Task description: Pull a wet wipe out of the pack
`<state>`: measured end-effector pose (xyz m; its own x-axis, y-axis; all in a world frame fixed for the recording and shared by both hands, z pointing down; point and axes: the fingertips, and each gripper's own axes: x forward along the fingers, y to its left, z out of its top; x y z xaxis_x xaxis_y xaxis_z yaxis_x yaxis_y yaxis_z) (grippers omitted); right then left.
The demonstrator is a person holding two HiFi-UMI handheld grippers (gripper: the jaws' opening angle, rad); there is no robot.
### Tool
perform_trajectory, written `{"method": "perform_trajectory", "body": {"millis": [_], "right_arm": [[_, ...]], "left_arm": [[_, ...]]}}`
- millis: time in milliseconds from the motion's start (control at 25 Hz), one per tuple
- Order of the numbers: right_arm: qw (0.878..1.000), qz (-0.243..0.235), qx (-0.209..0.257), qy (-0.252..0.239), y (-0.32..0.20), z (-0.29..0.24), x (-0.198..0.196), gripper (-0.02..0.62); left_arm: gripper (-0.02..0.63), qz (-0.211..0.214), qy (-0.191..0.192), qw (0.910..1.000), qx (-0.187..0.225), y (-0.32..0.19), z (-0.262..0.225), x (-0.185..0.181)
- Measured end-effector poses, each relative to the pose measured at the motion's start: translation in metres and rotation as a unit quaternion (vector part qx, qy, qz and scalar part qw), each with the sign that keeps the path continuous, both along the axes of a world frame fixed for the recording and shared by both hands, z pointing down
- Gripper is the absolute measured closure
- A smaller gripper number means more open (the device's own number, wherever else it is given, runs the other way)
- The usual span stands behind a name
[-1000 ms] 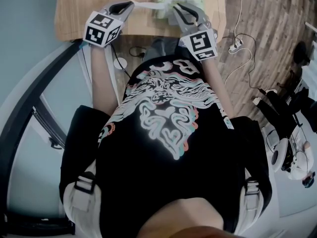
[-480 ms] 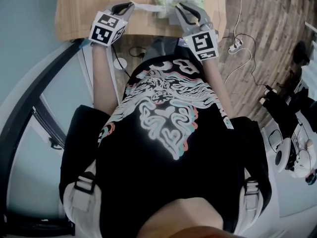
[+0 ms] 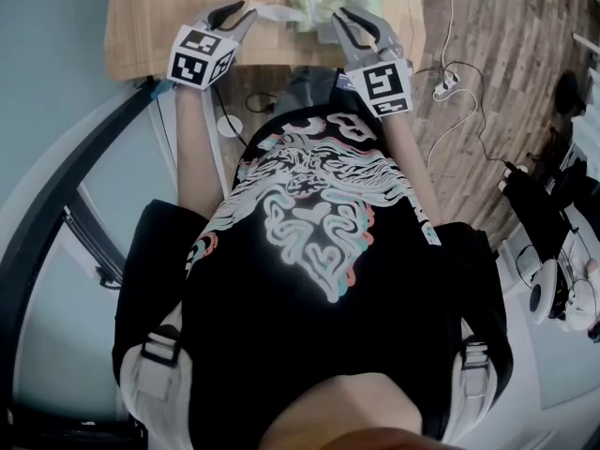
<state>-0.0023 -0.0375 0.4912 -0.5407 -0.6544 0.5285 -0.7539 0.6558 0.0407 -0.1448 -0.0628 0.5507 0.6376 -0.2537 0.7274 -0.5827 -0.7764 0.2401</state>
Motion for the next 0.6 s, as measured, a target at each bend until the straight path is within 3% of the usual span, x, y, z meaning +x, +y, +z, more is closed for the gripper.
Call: {"method": "perform_trajectory", "body": {"millis": [280,400,600], "right_arm": [[0.999,0.028,0.018,-0.005,0.011,-0.02,0.008,0.552],[0.999,0.044,0.03,-0.01,0.02,-0.034,0.014,0.552],[0.995,0.072,0.07,-0.009,0.03,-0.061,0.023,0.554]], "left_arm": [[0.531,-0.031,0.025,0.998,0.049,-0.002,-0.029,0.006],[0.611,-0.042,0.045,0.9952,0.076,0.001,-0.051,0.015],[0.617,-0.057,0.06,0.9895,0.119,0.01,-0.085,0.026]]}}
